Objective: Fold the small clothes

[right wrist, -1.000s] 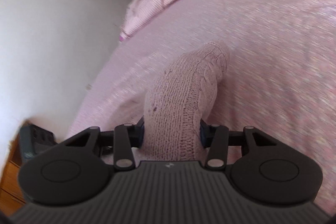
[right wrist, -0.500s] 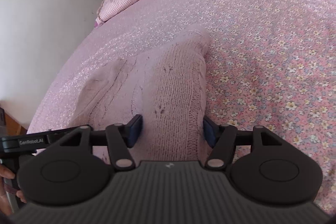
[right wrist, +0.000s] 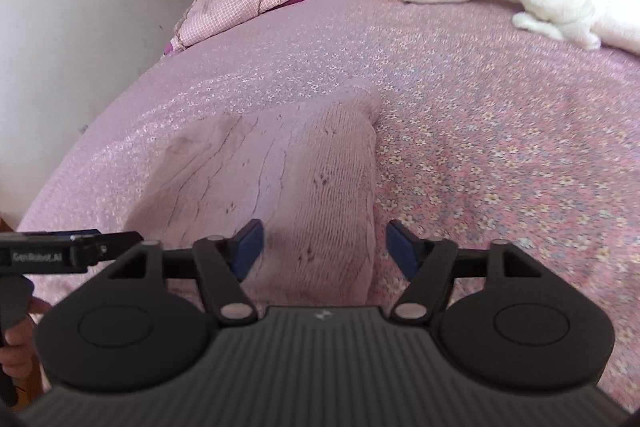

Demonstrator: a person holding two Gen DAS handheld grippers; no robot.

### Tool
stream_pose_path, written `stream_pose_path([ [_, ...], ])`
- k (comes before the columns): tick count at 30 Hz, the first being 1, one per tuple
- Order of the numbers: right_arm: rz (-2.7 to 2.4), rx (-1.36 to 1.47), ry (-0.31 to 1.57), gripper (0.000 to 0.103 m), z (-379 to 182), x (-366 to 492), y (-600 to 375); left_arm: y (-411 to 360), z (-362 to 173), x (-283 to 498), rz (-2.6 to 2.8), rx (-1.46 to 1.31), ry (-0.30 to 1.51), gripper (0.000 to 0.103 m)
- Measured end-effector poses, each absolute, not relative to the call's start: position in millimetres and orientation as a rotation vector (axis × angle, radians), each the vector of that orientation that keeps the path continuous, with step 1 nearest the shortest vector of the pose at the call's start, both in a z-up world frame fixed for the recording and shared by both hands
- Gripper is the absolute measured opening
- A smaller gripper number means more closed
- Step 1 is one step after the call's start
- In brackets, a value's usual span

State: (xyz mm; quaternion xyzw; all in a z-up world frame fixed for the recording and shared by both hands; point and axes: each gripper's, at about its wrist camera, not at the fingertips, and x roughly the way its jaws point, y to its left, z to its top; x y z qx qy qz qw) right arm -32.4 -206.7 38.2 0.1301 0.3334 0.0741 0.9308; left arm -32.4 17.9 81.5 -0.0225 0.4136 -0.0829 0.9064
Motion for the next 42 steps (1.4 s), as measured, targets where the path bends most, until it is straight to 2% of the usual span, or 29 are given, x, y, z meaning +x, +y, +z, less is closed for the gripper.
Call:
stream_pose_path([
  [2, 0.141, 0.253, 0.675, 0.081, 38.5, -39.4, -203.9, 15.0, 81.1, -37.1, -0.163, -0.048, 0.863, 0.096],
  [21, 0.098, 0.179, 0.740, 0.082, 9.6, -56.9, -184.6, -13.6, 32.4, -49.9, -0.113, -0.007, 0.966, 0.097],
  [42, 0.090, 0.184, 0.763, 0.082, 3.3, -56.1, -180.9, -14.1, 27.6, -48.1, -0.054, 0.004, 0.946, 0.097],
])
